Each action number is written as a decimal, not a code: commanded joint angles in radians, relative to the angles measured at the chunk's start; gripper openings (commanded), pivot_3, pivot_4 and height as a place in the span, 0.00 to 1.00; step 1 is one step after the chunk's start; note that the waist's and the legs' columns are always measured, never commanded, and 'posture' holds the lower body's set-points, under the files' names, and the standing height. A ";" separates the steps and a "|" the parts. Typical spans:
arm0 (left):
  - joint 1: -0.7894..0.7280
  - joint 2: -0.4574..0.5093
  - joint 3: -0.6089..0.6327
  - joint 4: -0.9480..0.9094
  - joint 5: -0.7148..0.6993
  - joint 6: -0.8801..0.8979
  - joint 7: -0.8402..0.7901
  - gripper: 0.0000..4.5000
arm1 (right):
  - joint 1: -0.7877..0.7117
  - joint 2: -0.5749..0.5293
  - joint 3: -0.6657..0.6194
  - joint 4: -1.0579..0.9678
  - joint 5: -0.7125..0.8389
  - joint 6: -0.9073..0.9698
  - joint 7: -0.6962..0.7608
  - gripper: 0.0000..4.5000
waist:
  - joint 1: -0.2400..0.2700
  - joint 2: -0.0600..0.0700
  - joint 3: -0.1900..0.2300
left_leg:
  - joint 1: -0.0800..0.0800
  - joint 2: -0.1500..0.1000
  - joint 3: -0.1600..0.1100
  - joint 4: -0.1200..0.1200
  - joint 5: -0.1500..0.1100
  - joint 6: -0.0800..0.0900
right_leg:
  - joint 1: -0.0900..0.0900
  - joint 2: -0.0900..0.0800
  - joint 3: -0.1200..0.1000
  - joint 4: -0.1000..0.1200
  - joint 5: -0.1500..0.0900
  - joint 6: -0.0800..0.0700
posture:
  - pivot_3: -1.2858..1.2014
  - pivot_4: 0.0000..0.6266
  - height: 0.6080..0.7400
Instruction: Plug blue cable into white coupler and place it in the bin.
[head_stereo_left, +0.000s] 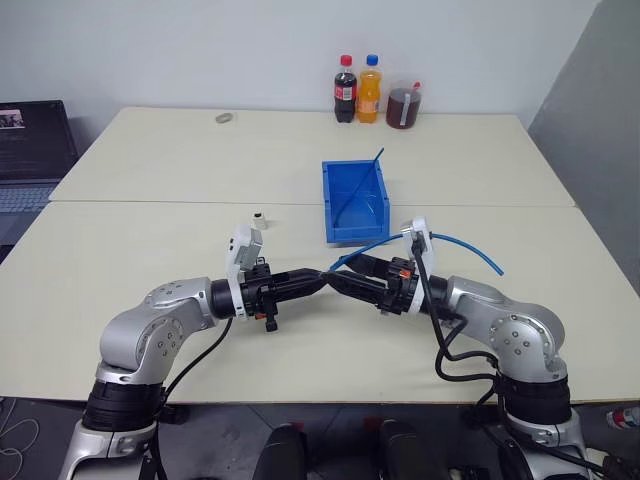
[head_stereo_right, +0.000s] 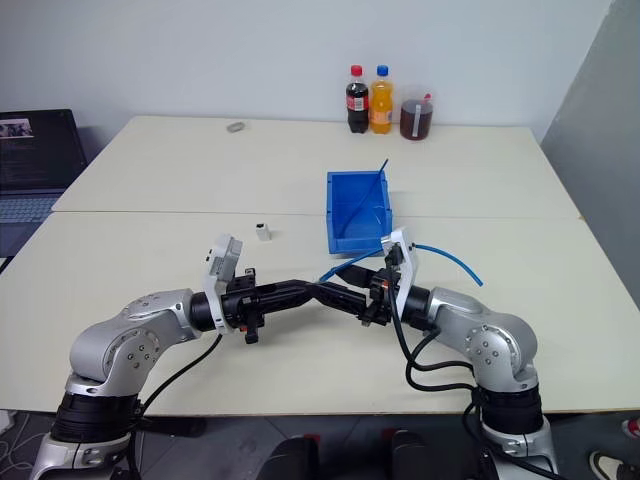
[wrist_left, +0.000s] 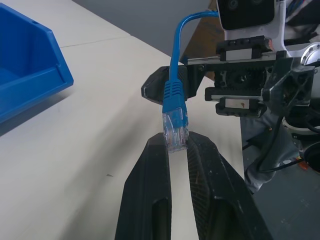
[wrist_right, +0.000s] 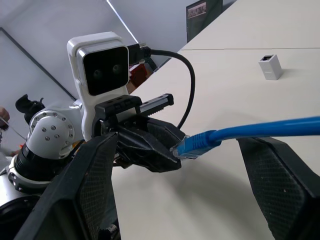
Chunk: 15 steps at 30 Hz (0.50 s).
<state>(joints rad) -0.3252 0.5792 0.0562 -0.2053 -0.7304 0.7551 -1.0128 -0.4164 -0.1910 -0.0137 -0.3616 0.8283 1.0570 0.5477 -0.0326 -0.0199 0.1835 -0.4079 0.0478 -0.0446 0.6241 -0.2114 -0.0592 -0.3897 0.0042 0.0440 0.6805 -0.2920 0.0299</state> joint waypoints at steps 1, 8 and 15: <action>0.003 0.003 0.014 -0.044 -0.022 -0.008 0.003 0.05 | -0.029 0.012 0.003 0.004 0.030 -0.015 -0.001 0.85 | 0.000 0.000 0.000 | 0.000 0.000 0.000 0.000 0.000 0.000 | 0.000 0.000 0.000 0.000 0.000 0.000 | 0.52 0.24 1.00; 0.009 0.006 0.012 -0.048 -0.019 -0.008 0.002 0.05 | -0.040 0.024 0.008 0.024 0.048 -0.018 -0.002 0.51 | 0.000 0.000 0.000 | 0.000 0.000 0.000 0.000 0.000 0.000 | 0.000 0.000 0.000 0.000 0.000 0.000 | 0.52 0.24 1.00; 0.009 0.012 0.008 -0.036 -0.008 -0.016 -0.005 0.05 | -0.043 0.022 0.011 0.028 0.064 -0.008 0.009 0.17 | 0.000 0.000 0.000 | 0.000 0.000 0.000 0.000 0.000 0.000 | 0.000 0.000 0.000 0.000 0.000 0.000 | 0.52 0.24 1.00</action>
<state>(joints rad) -0.3121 0.5830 0.0561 -0.2267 -0.7363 0.7548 -1.0177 -0.4414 -0.1763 -0.0066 -0.3031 0.8460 1.0549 0.5405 -0.0327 -0.0197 0.1836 -0.4081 0.0478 -0.0448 0.6241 -0.2114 -0.0592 -0.3899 0.0042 0.0439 0.6804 -0.2920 0.0299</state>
